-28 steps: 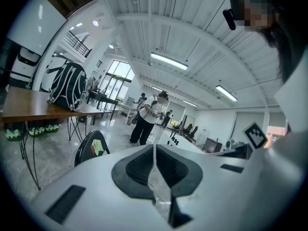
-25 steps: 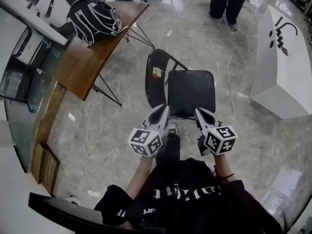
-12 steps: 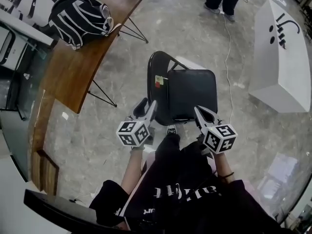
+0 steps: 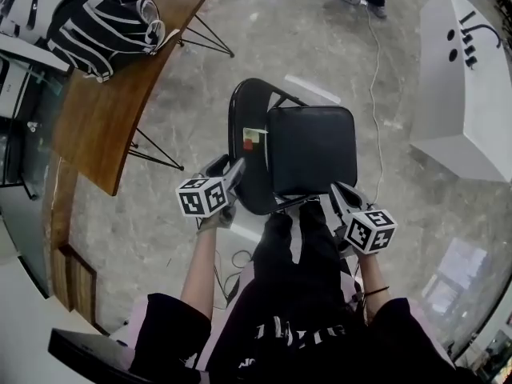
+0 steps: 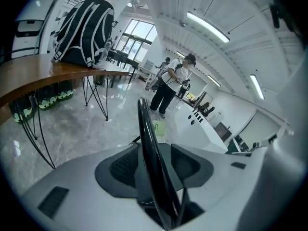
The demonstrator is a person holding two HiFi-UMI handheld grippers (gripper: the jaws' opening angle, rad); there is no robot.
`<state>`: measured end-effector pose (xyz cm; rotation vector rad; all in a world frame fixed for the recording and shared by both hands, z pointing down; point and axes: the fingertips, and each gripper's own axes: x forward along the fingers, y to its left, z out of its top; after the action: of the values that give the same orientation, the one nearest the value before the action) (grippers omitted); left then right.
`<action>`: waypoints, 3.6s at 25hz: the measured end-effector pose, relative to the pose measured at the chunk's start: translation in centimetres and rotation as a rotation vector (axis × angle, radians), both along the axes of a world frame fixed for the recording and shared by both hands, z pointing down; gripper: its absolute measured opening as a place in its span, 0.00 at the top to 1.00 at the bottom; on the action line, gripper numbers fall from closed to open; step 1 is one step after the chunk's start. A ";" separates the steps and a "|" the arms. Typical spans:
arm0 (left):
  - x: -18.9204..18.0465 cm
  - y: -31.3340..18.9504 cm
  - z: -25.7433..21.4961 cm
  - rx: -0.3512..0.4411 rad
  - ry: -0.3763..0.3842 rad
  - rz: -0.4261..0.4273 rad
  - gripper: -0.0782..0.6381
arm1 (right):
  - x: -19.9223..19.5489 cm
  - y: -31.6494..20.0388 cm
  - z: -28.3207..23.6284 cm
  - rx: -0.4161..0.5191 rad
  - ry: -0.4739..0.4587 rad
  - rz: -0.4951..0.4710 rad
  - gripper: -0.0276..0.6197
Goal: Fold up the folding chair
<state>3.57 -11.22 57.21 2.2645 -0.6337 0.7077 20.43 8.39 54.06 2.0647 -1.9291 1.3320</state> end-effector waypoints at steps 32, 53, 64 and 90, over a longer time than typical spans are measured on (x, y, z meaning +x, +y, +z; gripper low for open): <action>1.5 -0.5 2.6 0.144 -0.415 -0.233 0.68 | 18.7 0.8 26.0 -0.251 0.001 -0.189 0.61; 1.7 -1.1 3.1 0.273 -0.439 -0.286 0.67 | 23.6 1.3 43.7 -0.456 -0.095 -0.219 0.49; 1.8 -1.2 3.0 0.315 -0.380 -0.267 0.67 | 23.2 1.2 45.0 -0.309 -0.319 -0.228 0.47; 1.7 -1.4 3.3 0.364 -0.292 -0.228 0.67 | 21.1 -0.1 46.3 -0.162 -0.697 -0.242 0.47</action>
<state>5.29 -12.61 60.52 2.3757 -1.2257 0.8723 41.56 8.33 100.32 1.3282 -2.0864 2.2456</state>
